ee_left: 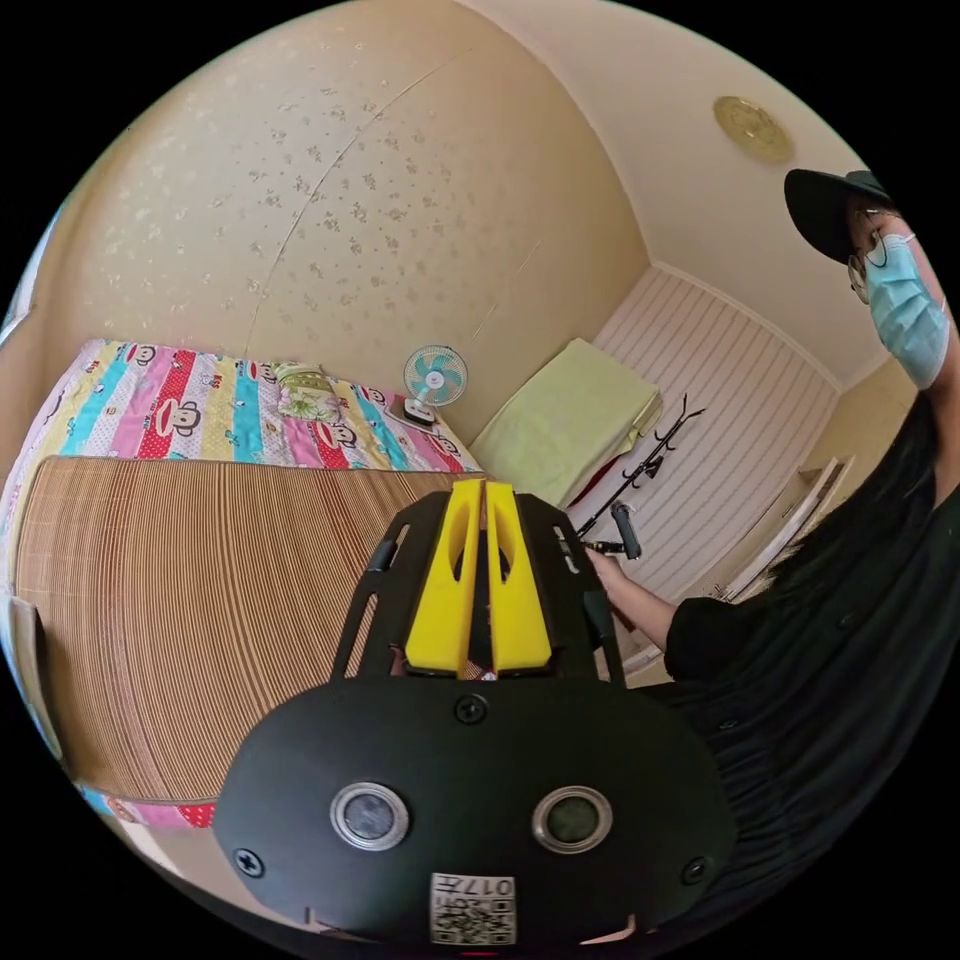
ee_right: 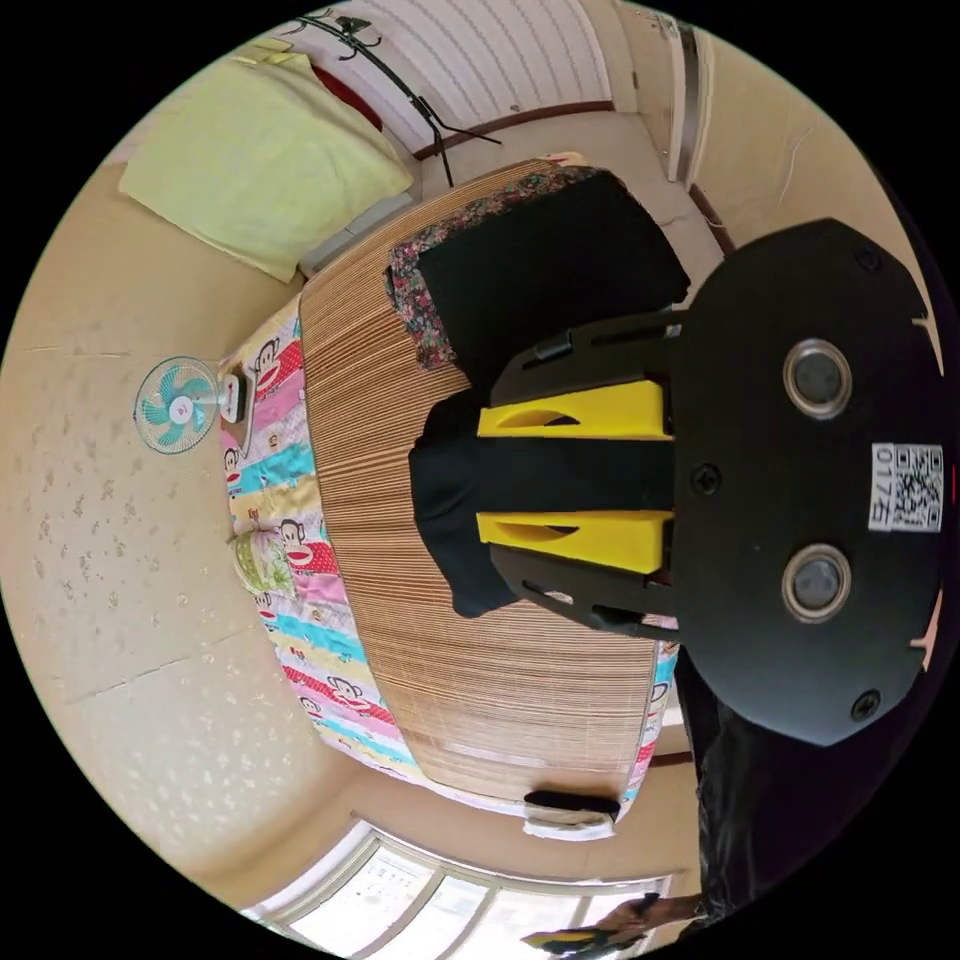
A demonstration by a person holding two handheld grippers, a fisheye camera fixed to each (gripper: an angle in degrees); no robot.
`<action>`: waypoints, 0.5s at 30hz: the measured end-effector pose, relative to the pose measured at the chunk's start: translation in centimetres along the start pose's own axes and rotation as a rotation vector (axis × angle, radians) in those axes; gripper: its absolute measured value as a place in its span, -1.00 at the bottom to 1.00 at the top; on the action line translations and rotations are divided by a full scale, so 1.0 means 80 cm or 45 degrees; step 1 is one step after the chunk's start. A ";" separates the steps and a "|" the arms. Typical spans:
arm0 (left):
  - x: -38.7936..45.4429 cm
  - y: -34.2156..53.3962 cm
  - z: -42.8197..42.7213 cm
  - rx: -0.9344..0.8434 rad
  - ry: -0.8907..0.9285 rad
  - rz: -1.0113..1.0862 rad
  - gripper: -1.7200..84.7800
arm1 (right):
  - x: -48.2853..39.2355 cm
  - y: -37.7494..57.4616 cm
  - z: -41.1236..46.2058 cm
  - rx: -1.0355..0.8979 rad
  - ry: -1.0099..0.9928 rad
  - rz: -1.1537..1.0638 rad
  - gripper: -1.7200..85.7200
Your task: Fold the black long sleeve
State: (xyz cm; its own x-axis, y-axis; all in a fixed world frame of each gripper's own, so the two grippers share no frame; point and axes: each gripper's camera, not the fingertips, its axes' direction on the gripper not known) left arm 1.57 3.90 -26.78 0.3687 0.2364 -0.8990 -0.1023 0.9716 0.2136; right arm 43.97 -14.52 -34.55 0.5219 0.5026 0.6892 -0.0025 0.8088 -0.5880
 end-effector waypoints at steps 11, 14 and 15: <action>-0.019 -0.001 0.068 -0.095 0.037 -0.101 -0.98 | -0.046 -0.073 0.088 -0.019 -0.430 -0.026 -0.86; -0.032 -0.014 0.079 -0.071 0.055 -0.101 -0.98 | -0.120 -0.017 0.018 0.123 -0.730 -0.355 -0.87; -0.038 -0.019 0.084 -0.068 0.064 -0.095 -0.98 | -0.135 -0.003 0.012 0.116 -0.774 -0.420 -0.88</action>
State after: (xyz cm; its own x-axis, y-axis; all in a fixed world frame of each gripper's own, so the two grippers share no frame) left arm 6.77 1.81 -21.77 0.3304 0.1610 -0.9300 -0.1255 0.9841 0.1257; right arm 37.55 -19.83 -41.46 -0.0620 0.2864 0.9561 -0.0110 0.9577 -0.2876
